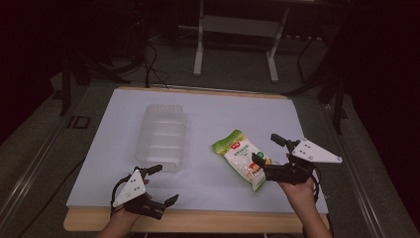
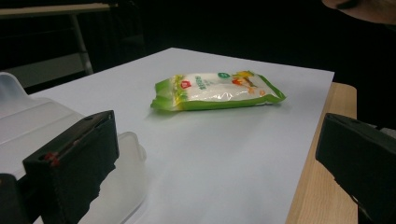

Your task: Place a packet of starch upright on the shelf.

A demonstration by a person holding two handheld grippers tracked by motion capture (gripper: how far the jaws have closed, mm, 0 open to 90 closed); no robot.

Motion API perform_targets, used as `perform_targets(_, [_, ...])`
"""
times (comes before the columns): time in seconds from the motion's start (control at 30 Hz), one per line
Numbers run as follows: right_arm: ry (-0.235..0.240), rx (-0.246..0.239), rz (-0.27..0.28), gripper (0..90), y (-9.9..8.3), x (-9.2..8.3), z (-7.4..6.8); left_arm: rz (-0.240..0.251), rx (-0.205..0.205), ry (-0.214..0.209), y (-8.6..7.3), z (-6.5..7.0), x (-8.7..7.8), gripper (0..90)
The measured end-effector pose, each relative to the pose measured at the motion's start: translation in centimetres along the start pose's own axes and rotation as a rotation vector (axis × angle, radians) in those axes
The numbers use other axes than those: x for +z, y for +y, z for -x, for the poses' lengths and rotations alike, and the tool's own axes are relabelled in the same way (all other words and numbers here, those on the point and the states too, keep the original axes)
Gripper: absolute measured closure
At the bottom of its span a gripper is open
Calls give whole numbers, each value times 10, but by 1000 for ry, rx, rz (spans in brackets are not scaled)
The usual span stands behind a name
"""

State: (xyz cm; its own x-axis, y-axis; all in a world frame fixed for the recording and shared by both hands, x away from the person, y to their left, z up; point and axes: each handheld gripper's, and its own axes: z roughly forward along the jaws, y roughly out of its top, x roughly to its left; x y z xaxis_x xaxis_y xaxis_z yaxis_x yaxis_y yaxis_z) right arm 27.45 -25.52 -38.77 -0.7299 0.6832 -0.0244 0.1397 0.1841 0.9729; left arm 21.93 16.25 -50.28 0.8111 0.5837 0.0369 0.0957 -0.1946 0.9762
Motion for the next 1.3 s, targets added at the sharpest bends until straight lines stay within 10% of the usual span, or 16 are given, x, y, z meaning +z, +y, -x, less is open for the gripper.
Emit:
perform_targets(0.43, [11, 33, -28, 111, 13, 36, 27, -3, 1, -3, 0, 0, 0, 0])
perform_targets(1.3, [30, 88, -239, 146, -29, 101, 78, -19, 15, -11, -1, 1, 1, 0])
